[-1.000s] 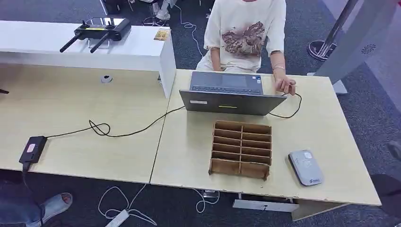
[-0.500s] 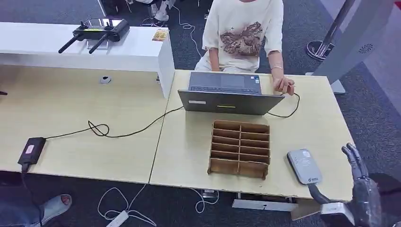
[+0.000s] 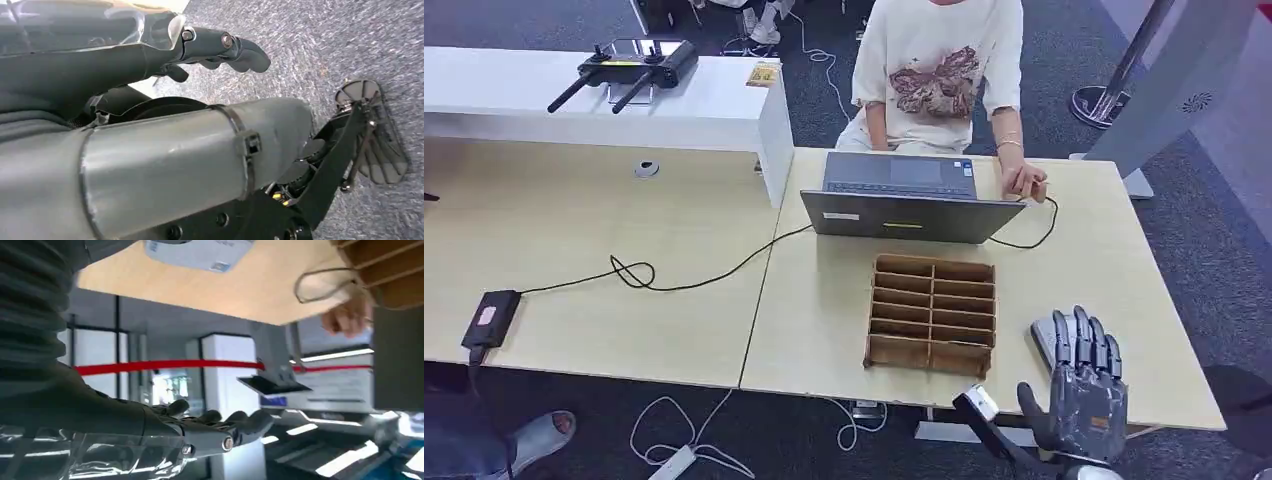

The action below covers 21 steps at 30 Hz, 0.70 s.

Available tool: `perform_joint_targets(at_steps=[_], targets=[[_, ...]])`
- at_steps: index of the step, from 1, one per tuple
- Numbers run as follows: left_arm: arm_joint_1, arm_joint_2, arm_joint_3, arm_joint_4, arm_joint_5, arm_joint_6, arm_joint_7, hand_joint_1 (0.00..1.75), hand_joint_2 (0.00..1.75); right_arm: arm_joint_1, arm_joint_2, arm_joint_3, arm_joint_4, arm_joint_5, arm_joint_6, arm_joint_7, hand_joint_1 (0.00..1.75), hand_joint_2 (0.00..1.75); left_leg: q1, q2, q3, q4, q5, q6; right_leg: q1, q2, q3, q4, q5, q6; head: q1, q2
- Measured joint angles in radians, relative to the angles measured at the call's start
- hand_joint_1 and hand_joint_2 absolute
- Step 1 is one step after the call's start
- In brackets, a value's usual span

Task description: Pass the card to the sensor for recognition and then transmit it.

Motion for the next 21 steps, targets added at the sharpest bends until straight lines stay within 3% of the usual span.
perform_joint_targets(at_steps=[6, 12, 21], targets=[[0.000, 0.000, -0.003, 0.000, -0.001, -0.003, 0.011, 0.00, 0.00, -0.023, -0.050, 0.082, 0.021, 0.001, 0.011, 0.132, 0.00, 1.75, -0.001, 0.000, 0.000, 0.000, 0.000, 0.000, -0.001, 0.000, 0.000, 0.000, 0.000, 0.000, 0.000, 0.000], [0.000, 0.000, -0.004, 0.000, -0.005, -0.003, 0.012, 0.00, 0.00, -0.036, -0.087, 0.127, 0.034, 0.001, 0.024, 0.171, 0.00, 1.75, -0.001, 0.000, 0.000, 0.000, 0.000, 0.000, -0.001, 0.000, 0.000, 0.000, 0.000, 0.000, 0.000, 0.000], [-0.001, -0.001, -0.023, 0.000, -0.021, 0.006, 0.025, 0.00, 0.00, -0.041, -0.110, 0.145, 0.037, 0.001, 0.024, 0.171, 0.00, 1.75, -0.001, 0.000, 0.000, 0.000, 0.000, 0.000, -0.001, 0.000, 0.000, 0.000, 0.000, 0.000, 0.000, 0.000]])
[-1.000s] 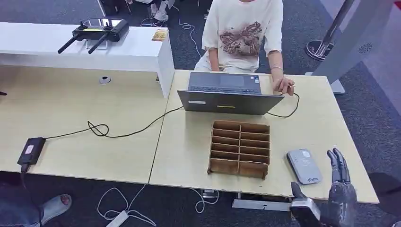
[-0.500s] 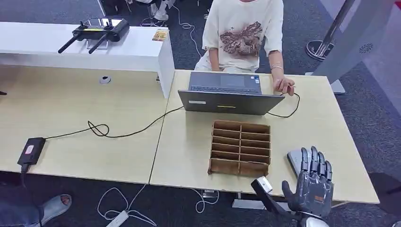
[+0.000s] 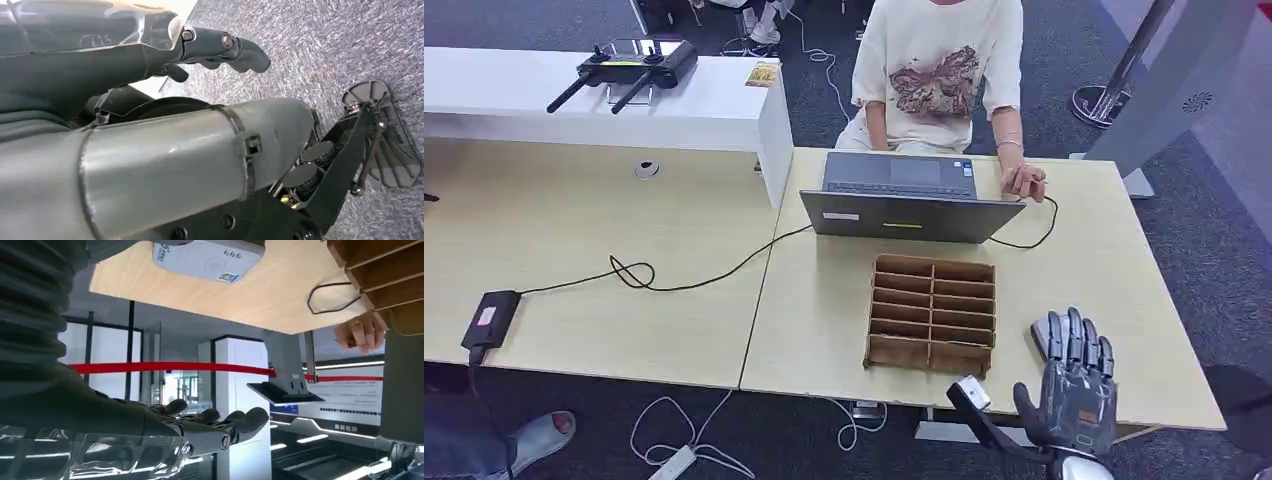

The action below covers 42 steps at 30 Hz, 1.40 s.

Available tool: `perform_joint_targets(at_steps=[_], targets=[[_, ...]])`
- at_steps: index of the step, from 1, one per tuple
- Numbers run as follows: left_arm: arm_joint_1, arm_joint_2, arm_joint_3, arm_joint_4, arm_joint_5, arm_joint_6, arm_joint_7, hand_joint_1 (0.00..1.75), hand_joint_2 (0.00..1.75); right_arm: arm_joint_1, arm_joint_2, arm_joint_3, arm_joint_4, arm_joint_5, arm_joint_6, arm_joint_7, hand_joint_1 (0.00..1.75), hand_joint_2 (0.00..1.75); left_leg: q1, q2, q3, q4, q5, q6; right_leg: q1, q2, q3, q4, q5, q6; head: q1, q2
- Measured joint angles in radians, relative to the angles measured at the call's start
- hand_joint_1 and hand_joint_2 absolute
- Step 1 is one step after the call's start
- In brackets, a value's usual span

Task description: Pass the card to the sensor for recognition and then transmit it.

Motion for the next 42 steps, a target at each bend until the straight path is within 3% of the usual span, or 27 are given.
perform_joint_targets(at_steps=[19, 36, 38, 40, 42], targets=[[0.003, -0.002, -0.005, 0.000, 0.025, -0.013, -0.017, 0.00, 0.00, -0.008, 0.029, -0.032, 0.036, -0.001, -0.001, -0.177, 0.00, 1.75, 0.000, 0.000, 0.000, 0.000, 0.000, 0.000, 0.000, 0.000, 0.000, 0.000, 0.000, 0.000, 0.000, 0.000], [0.004, 0.002, -0.005, 0.000, 0.024, -0.021, -0.015, 0.00, 0.00, -0.035, 0.061, -0.042, 0.079, -0.002, 0.023, -0.195, 0.00, 1.75, 0.000, 0.000, 0.000, 0.000, 0.000, 0.000, 0.000, 0.000, 0.000, 0.000, 0.000, 0.000, 0.000, 0.000], [0.004, 0.002, -0.005, 0.000, 0.024, -0.021, -0.015, 0.00, 0.00, -0.036, 0.063, -0.042, 0.082, -0.002, 0.023, -0.195, 0.03, 1.75, 0.000, 0.000, 0.000, 0.000, 0.000, 0.000, 0.000, 0.000, 0.000, 0.000, 0.000, 0.000, 0.000, 0.000], [0.004, 0.002, -0.005, 0.000, 0.026, -0.021, -0.016, 0.00, 0.00, -0.036, 0.064, -0.043, 0.083, -0.002, 0.023, -0.195, 0.47, 1.75, 0.000, 0.000, 0.000, 0.000, 0.000, 0.000, 0.000, 0.000, 0.000, 0.000, 0.000, 0.000, 0.000, 0.000], [0.005, 0.003, -0.005, 0.000, 0.026, -0.022, -0.017, 0.00, 0.00, -0.036, 0.066, -0.044, 0.083, -0.002, 0.023, -0.195, 0.40, 1.75, 0.000, 0.000, 0.000, 0.000, 0.000, 0.000, 0.000, 0.000, 0.000, 0.000, 0.000, 0.000, 0.000, 0.000]])
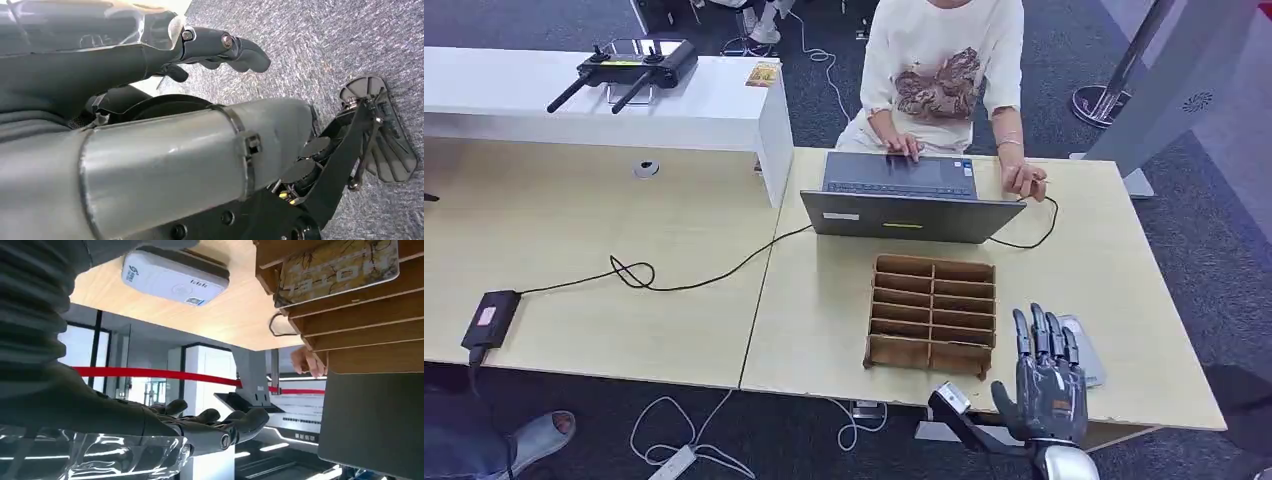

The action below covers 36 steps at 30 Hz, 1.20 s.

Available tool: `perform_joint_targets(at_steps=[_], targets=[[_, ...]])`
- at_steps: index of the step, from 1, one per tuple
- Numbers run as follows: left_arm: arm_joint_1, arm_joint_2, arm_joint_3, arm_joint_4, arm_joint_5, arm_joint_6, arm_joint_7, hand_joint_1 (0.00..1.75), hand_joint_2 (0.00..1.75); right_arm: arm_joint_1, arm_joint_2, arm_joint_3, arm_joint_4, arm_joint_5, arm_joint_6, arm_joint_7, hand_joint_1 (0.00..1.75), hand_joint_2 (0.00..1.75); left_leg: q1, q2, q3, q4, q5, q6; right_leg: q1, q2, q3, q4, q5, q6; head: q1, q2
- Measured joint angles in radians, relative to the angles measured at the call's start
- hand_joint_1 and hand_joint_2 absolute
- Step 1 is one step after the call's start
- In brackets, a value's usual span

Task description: Pass the card to the sensor for recognition and then transmit it.

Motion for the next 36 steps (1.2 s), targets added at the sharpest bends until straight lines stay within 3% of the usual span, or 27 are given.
perform_joint_targets(at_steps=[3, 4, 5, 6, 13, 18, 19, 22, 29, 36], targets=[[0.001, 0.001, 0.000, 0.000, -0.005, -0.015, 0.002, 0.00, 0.00, -0.001, 0.005, 0.000, 0.000, 0.000, 0.003, -0.002, 0.49, 1.75, 0.000, 0.000, 0.000, 0.000, 0.000, 0.000, 0.000, 0.000, 0.000, 0.000, 0.000, 0.000, 0.000, 0.000], [0.002, 0.001, -0.001, 0.000, -0.007, -0.020, 0.003, 0.00, 0.00, -0.002, 0.006, 0.000, 0.000, 0.001, 0.005, -0.002, 0.94, 1.75, 0.000, 0.000, 0.000, 0.000, 0.000, 0.000, 0.000, 0.000, 0.000, 0.000, 0.000, 0.000, 0.000, 0.000], [0.002, 0.001, -0.002, 0.000, -0.008, -0.021, 0.003, 0.00, 0.00, -0.004, 0.008, 0.000, 0.000, 0.001, 0.006, -0.003, 0.94, 1.75, 0.000, 0.000, 0.000, 0.000, 0.000, 0.000, 0.000, 0.000, 0.000, 0.000, 0.000, 0.000, 0.000, 0.000], [0.002, 0.001, -0.002, 0.000, -0.009, -0.024, 0.004, 0.00, 0.00, -0.005, 0.010, 0.000, 0.001, 0.001, 0.006, -0.005, 1.17, 1.75, 0.000, 0.000, 0.000, 0.000, 0.000, 0.000, 0.000, 0.000, 0.000, 0.000, 0.000, 0.000, 0.000, 0.000], [0.003, 0.001, -0.002, 0.000, -0.006, -0.029, 0.004, 0.00, 0.00, -0.020, 0.015, 0.003, 0.018, 0.001, 0.006, -0.005, 0.77, 1.75, 0.000, 0.000, 0.000, 0.000, 0.000, 0.000, 0.000, 0.000, 0.000, 0.000, 0.000, 0.000, 0.000, 0.000], [0.003, 0.001, -0.002, 0.000, 0.000, -0.030, 0.004, 0.00, 0.00, -0.034, 0.017, 0.008, 0.027, 0.001, 0.018, -0.009, 0.82, 1.75, 0.000, 0.000, 0.000, 0.000, 0.000, 0.000, 0.000, 0.000, 0.000, 0.000, 0.000, 0.000, 0.000, 0.000], [0.003, 0.001, -0.002, 0.000, 0.000, -0.030, 0.004, 0.00, 0.00, -0.037, 0.017, 0.011, 0.029, 0.001, 0.018, -0.011, 0.91, 1.75, 0.000, 0.000, 0.000, 0.000, 0.000, 0.000, 0.000, 0.000, 0.000, 0.000, 0.000, 0.000, 0.000, 0.000], [0.003, 0.001, -0.002, 0.000, 0.000, -0.028, 0.006, 0.00, 0.00, -0.047, 0.019, 0.021, 0.035, 0.001, 0.024, -0.015, 0.75, 1.75, 0.000, 0.000, 0.000, 0.000, 0.000, 0.000, 0.000, 0.000, 0.000, 0.000, 0.000, 0.000, 0.000, 0.000], [0.002, 0.001, -0.003, 0.000, -0.005, -0.020, 0.016, 0.00, 0.00, -0.066, 0.023, 0.050, 0.054, 0.001, 0.032, -0.023, 0.94, 1.75, 0.000, 0.000, 0.000, 0.000, 0.000, 0.000, 0.000, 0.000, 0.000, 0.000, 0.000, 0.000, 0.000, 0.000], [0.001, 0.001, -0.006, 0.000, -0.006, -0.018, 0.020, 0.00, 0.00, -0.085, 0.025, 0.072, 0.066, 0.000, 0.045, -0.024, 0.91, 1.75, 0.000, 0.000, 0.000, 0.000, 0.000, 0.000, 0.000, 0.000, 0.000, 0.000, 0.000, 0.000, 0.000, 0.000]])
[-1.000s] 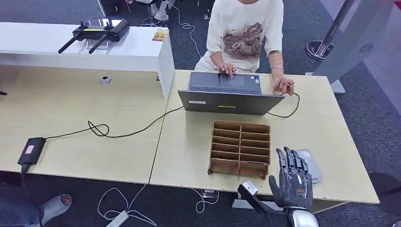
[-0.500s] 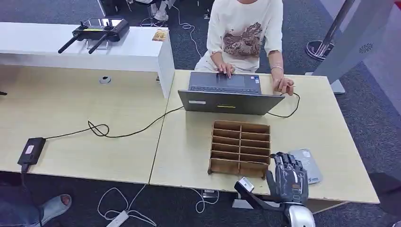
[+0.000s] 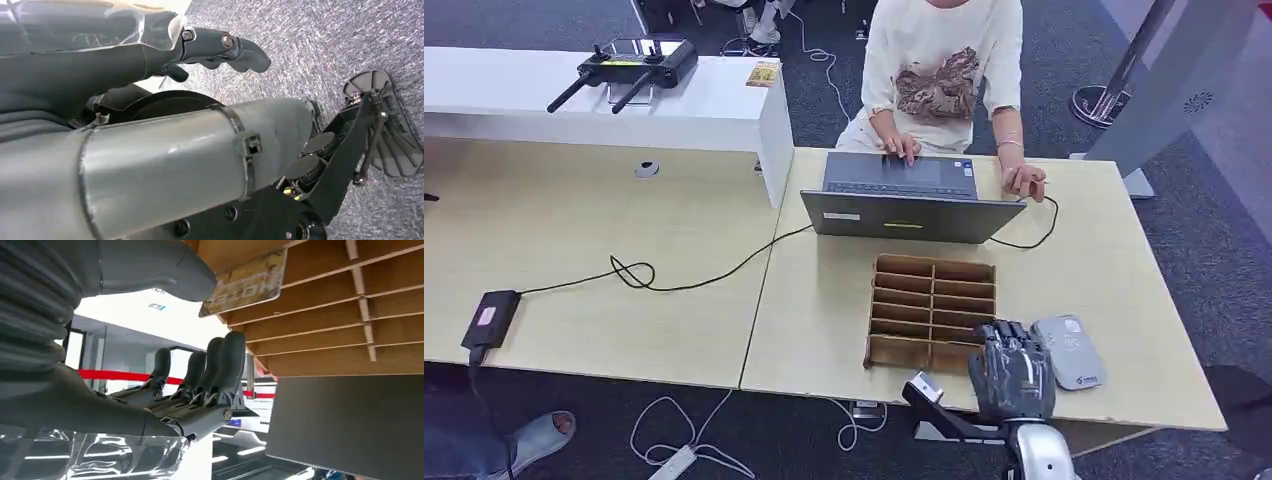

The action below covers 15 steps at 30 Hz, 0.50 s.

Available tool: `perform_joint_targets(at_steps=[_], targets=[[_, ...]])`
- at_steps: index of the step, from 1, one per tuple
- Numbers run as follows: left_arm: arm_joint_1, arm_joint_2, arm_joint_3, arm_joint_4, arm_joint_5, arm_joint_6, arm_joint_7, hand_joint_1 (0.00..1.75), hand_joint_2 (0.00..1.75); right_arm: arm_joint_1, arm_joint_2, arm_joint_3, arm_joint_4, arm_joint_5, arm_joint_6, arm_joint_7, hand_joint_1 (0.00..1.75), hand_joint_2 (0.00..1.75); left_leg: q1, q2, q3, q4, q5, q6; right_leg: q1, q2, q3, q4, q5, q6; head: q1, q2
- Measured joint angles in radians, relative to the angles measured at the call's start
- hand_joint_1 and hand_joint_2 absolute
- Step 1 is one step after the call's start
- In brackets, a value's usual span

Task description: Pass the card to the sensor for recognition and then transmit it.

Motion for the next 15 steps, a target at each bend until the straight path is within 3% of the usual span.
perform_joint_targets(at_steps=[7, 11, 13, 15], targets=[[0.000, 0.000, -0.003, 0.000, 0.006, 0.002, 0.000, 0.00, 0.00, -0.013, 0.003, 0.009, 0.010, 0.000, 0.013, 0.002, 0.98, 1.75, 0.000, 0.000, 0.000, 0.000, 0.000, 0.000, 0.000, 0.000, 0.000, 0.000, 0.000, 0.000, 0.000, 0.000], [-0.001, 0.000, -0.003, 0.000, 0.008, 0.010, -0.001, 0.00, 0.00, -0.013, 0.003, 0.011, 0.010, 0.000, 0.018, 0.003, 0.89, 1.75, 0.000, 0.000, 0.000, 0.000, 0.000, 0.000, 0.000, 0.000, 0.000, 0.000, 0.000, 0.000, 0.000, 0.000], [-0.001, 0.000, -0.003, 0.000, 0.010, 0.010, -0.003, 0.00, 0.00, -0.015, 0.003, 0.013, 0.012, 0.000, 0.027, 0.003, 1.12, 1.75, 0.000, 0.000, 0.000, 0.000, 0.000, 0.000, 0.000, 0.000, 0.000, 0.000, 0.000, 0.000, 0.000, 0.000], [-0.001, 0.000, -0.003, 0.000, 0.010, 0.010, -0.003, 0.00, 0.00, -0.018, 0.003, 0.014, 0.014, 0.000, 0.029, 0.003, 1.15, 1.75, 0.000, 0.000, 0.000, 0.000, 0.000, 0.000, 0.000, 0.000, 0.000, 0.000, 0.000, 0.000, 0.000, 0.000]])
